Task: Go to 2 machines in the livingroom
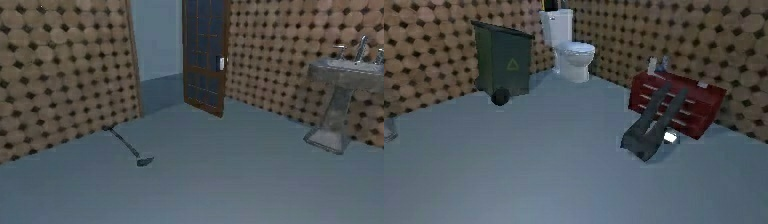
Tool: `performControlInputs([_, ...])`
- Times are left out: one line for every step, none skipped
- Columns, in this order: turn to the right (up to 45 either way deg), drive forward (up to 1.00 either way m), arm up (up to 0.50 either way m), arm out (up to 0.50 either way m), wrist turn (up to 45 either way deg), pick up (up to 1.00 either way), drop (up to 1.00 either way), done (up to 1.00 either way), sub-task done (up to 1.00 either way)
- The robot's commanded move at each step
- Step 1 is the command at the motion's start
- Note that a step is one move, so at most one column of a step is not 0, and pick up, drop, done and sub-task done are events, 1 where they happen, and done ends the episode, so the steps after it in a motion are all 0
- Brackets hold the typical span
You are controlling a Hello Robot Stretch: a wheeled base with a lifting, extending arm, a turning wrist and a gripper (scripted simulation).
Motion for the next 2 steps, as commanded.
performControlInputs([0.0, 1.00, 0.00, 0.00, 0.0, 0.00, 0.00, 0.00, 0.00])
performControlInputs([-3.0, 0.00, 0.00, 0.00, 0.0, 0.00, 0.00, 0.00, 0.00])
